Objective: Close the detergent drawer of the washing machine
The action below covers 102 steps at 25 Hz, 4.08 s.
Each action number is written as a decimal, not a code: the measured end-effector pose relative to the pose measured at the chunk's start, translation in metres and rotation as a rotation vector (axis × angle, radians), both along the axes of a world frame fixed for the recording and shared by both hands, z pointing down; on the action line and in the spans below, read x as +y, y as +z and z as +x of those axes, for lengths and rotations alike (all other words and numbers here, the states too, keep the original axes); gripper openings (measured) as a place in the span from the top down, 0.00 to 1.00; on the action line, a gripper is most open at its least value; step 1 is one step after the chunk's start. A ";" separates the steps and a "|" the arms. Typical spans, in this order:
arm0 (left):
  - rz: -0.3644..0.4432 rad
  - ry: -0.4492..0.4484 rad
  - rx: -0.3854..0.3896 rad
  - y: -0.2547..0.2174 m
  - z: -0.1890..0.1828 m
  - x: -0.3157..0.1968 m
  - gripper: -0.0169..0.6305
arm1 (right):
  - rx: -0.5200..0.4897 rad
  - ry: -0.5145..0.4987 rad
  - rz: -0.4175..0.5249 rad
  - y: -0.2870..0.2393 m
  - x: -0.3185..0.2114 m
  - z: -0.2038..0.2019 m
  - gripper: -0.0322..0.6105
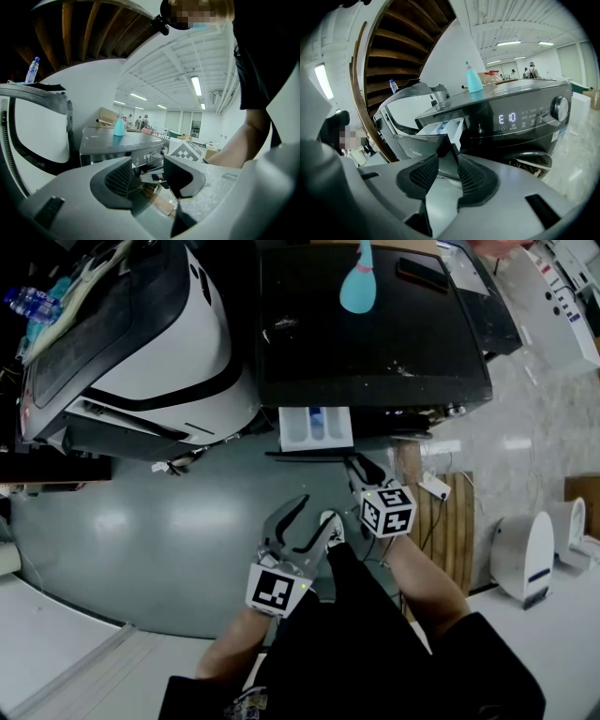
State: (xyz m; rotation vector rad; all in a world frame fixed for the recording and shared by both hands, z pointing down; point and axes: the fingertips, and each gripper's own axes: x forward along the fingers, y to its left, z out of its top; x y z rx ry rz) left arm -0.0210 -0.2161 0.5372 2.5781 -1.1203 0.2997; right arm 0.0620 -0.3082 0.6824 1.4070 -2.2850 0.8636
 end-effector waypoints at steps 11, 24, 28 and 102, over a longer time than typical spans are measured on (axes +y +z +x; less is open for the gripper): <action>-0.013 -0.016 0.007 0.005 -0.005 -0.017 0.68 | -0.013 0.030 0.019 -0.002 -0.042 -0.002 0.75; -0.022 -0.018 0.009 0.011 -0.008 -0.039 0.68 | -0.041 0.073 -0.005 0.000 -0.072 -0.003 0.74; -0.028 -0.018 0.010 0.012 -0.008 -0.042 0.68 | -0.067 0.107 -0.023 0.001 -0.081 -0.003 0.74; 0.182 -0.255 -0.019 -0.109 -0.218 0.211 0.97 | -0.100 -0.141 0.484 -0.268 0.249 -0.160 0.95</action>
